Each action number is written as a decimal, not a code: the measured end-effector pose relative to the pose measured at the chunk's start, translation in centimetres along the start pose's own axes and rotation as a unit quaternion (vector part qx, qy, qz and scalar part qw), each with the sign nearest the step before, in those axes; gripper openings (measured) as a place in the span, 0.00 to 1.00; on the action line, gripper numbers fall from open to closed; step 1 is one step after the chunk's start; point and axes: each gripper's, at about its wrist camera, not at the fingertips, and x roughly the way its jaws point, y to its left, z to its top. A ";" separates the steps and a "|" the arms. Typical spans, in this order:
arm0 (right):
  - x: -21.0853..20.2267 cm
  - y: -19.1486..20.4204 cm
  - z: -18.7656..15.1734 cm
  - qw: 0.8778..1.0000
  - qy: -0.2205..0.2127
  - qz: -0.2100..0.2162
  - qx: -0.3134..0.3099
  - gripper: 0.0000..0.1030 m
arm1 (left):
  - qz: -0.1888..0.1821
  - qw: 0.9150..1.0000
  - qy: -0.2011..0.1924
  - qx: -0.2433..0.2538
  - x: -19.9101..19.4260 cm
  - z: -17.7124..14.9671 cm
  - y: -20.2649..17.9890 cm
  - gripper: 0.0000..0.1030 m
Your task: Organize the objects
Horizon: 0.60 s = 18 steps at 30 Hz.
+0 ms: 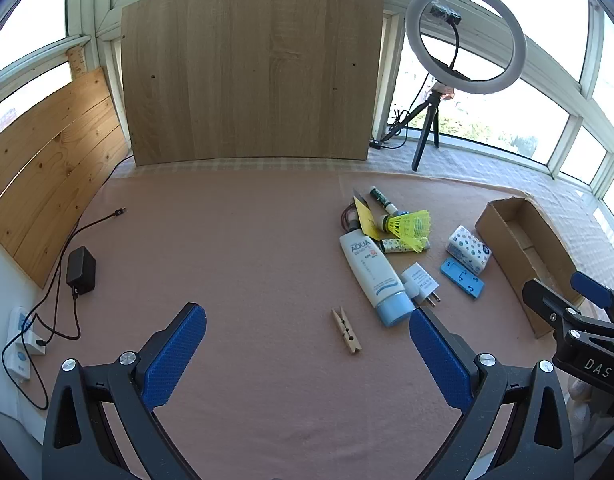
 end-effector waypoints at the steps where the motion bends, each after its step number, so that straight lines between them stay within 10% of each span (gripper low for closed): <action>1: 0.0 0.0 0.0 1.000 0.000 0.001 0.000 0.99 | 0.000 1.000 0.000 -0.001 0.0 0.0 0.0 1.00; 18: -0.3 0.1 -0.1 1.000 0.000 0.002 0.000 0.99 | -0.002 1.000 -0.003 -0.002 -0.4 0.0 0.3 1.00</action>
